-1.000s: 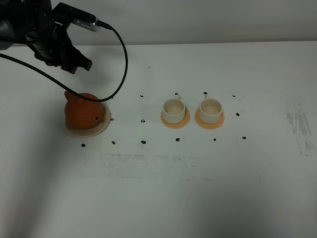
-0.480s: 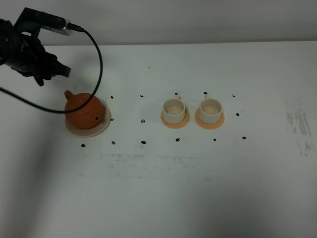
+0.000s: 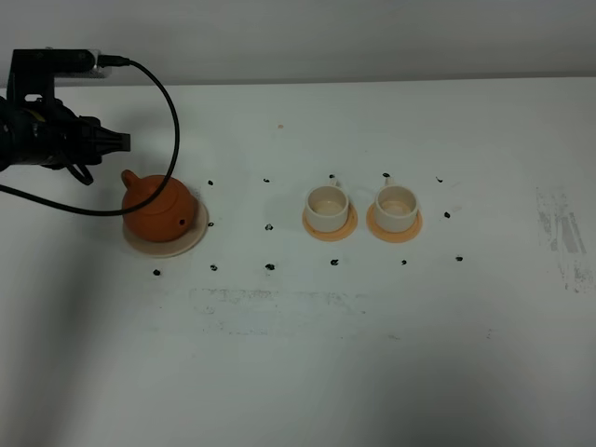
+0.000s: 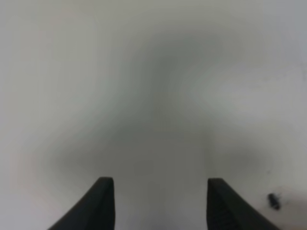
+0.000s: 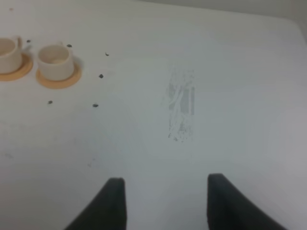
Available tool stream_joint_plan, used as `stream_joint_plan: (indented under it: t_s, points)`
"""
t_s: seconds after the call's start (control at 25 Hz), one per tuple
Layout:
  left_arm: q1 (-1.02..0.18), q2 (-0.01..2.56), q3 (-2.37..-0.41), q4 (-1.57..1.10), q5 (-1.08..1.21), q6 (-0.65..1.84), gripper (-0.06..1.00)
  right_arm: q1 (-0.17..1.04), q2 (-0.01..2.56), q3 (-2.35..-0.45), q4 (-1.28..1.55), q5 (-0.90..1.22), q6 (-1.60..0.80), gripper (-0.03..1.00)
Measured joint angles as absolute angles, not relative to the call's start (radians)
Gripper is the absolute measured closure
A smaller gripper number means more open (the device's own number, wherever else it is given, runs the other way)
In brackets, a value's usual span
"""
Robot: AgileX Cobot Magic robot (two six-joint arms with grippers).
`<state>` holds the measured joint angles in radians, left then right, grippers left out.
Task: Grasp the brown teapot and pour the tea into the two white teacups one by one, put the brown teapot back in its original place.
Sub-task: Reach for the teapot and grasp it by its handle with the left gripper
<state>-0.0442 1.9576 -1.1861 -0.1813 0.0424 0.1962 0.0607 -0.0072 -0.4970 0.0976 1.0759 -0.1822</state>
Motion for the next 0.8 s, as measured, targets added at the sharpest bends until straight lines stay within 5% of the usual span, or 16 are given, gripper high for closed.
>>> stream_joint_plan:
  t_s: [0.8]
  points:
    - [-0.081, 2.046, -1.303, -0.177, 0.257, 0.198, 0.48, 0.061, -0.007, -0.497, 0.098, 1.076, -0.182, 0.56]
